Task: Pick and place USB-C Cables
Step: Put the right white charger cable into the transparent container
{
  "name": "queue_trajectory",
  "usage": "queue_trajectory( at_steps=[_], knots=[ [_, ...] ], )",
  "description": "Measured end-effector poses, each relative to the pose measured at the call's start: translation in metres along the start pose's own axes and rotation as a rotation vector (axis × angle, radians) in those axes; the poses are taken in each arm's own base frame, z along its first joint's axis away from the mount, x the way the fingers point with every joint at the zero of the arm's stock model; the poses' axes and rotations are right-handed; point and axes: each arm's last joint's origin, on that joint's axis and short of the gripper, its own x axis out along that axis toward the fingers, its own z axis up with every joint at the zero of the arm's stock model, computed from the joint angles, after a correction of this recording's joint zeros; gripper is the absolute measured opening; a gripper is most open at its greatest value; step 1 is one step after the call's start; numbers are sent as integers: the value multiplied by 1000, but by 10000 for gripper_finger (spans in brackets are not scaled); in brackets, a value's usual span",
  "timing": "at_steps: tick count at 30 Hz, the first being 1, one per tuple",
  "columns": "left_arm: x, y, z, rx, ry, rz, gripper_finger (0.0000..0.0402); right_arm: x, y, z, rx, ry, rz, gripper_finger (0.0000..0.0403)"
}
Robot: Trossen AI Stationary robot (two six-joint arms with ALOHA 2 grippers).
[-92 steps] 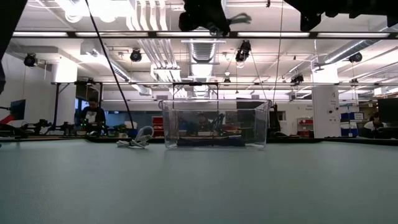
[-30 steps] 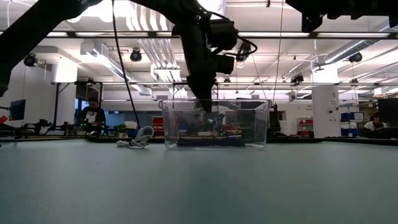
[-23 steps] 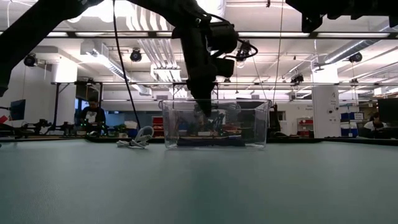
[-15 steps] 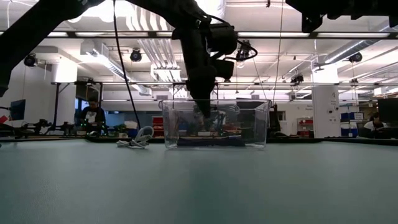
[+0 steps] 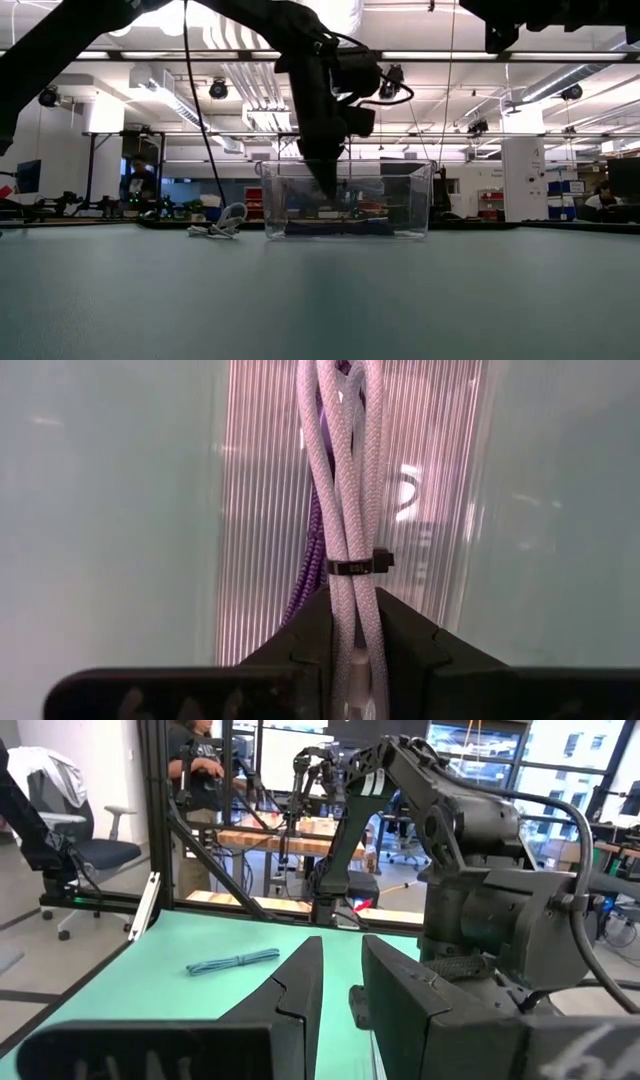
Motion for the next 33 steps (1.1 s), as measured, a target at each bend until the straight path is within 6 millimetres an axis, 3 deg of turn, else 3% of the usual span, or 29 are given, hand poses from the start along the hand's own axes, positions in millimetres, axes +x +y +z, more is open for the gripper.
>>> queue_trajectory(
  at_steps=[21,33],
  knots=[
    [0,0,1,-3,-14,3,38,0,0,0,-10,3,1,66],
    [0,0,1,-2,-15,3,98,0,0,0,-8,3,1,66]
  ],
)
